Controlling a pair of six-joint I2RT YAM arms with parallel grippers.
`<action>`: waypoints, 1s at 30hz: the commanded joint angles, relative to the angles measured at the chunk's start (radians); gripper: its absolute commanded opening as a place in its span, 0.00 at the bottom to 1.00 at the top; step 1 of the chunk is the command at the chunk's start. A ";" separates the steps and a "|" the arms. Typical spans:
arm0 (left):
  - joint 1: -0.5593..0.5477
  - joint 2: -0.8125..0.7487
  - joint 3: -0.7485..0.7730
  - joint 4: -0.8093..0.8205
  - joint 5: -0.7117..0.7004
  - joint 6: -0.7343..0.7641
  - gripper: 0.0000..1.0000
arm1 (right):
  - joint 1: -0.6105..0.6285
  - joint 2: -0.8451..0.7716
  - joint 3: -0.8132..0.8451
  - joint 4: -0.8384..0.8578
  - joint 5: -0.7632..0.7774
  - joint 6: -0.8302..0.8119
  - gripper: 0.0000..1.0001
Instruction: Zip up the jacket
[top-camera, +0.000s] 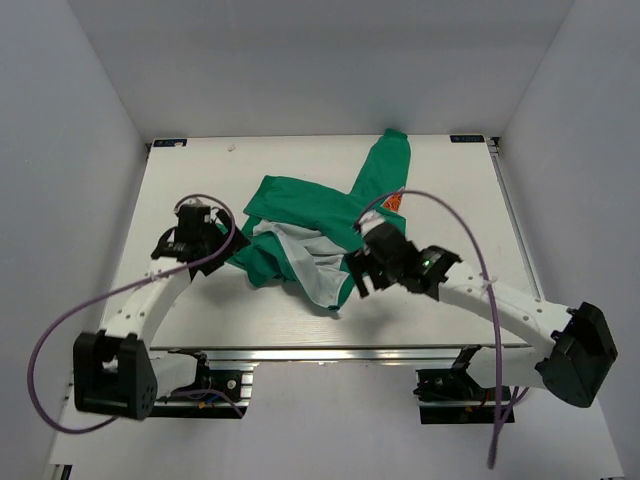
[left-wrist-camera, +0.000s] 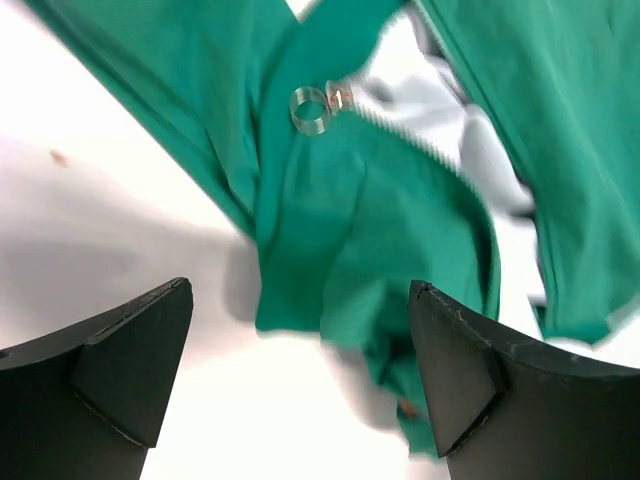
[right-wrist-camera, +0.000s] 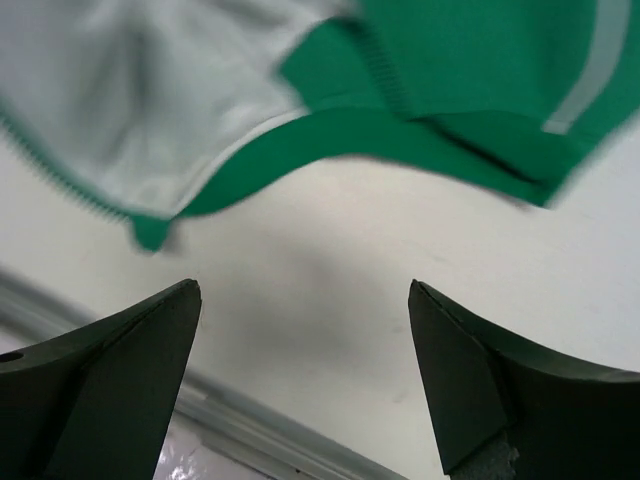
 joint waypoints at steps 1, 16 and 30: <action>-0.005 -0.073 -0.128 0.036 0.136 -0.005 0.98 | 0.179 0.031 -0.040 0.087 -0.064 -0.063 0.89; -0.128 0.052 -0.275 0.371 0.175 -0.021 0.95 | 0.334 0.364 0.018 0.380 0.106 -0.053 0.87; -0.136 -0.007 -0.082 0.037 -0.153 -0.051 0.00 | 0.146 0.182 -0.002 0.054 -0.085 0.118 0.00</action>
